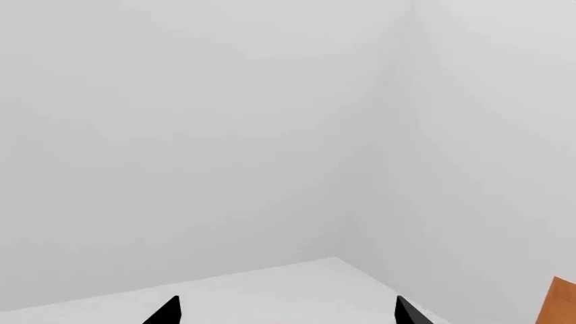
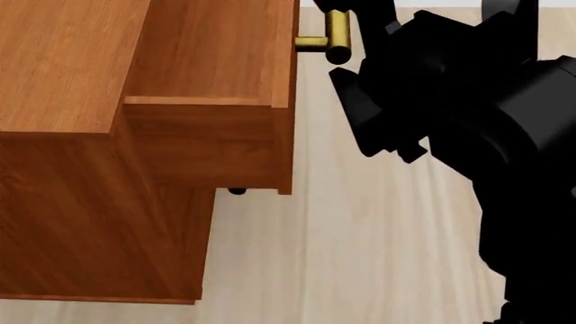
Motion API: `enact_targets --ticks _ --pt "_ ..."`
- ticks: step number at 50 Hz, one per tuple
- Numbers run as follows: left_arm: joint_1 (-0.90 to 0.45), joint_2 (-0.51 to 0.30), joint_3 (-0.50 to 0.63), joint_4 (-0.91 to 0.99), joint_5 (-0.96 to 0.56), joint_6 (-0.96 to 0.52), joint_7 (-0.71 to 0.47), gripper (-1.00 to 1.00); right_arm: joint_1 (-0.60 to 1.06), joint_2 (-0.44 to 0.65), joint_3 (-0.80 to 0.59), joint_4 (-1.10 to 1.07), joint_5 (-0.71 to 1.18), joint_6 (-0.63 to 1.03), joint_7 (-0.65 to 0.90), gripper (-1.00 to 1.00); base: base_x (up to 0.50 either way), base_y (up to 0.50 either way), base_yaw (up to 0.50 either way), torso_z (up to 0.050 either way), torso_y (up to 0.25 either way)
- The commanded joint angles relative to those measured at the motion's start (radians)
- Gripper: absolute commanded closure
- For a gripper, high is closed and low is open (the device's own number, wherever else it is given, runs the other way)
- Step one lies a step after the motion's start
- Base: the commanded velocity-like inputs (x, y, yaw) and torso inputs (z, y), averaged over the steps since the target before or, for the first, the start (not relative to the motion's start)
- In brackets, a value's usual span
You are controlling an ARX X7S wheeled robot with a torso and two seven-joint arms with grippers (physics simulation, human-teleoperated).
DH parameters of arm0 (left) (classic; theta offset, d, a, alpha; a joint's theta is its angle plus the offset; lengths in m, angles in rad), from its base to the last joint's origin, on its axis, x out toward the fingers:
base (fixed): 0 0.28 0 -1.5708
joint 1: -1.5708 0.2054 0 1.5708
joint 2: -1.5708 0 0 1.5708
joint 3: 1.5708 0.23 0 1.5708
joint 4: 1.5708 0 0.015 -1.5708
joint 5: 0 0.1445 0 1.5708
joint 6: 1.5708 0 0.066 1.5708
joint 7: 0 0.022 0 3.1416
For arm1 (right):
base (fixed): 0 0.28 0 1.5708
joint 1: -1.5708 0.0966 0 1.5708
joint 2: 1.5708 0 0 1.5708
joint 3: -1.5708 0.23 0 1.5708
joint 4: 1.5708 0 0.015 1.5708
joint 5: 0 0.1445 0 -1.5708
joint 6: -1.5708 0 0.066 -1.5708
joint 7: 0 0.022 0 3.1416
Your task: Close the bottom drawer of the cabinet and open the top drawer.
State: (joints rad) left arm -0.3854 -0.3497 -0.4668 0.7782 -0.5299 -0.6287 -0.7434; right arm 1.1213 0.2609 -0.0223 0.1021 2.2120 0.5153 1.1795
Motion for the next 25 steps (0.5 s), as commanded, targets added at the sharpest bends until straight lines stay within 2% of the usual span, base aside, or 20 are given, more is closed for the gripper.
enact_targets --ticks 1,25 --pt "0.000 -0.003 0.001 0.001 -0.003 -0.001 -0.005 -1.00 0.001 -0.004 0.007 -0.038 0.014 -0.019 -0.008 -1.00 0.00 0.00 0.00 0.000 0.000" --pt "0.002 -0.008 0.005 -0.004 -0.008 0.005 -0.010 -1.00 -0.136 0.040 0.043 -0.151 0.008 -0.079 0.063 -1.00 0.00 0.00 0.00 0.000 0.000"
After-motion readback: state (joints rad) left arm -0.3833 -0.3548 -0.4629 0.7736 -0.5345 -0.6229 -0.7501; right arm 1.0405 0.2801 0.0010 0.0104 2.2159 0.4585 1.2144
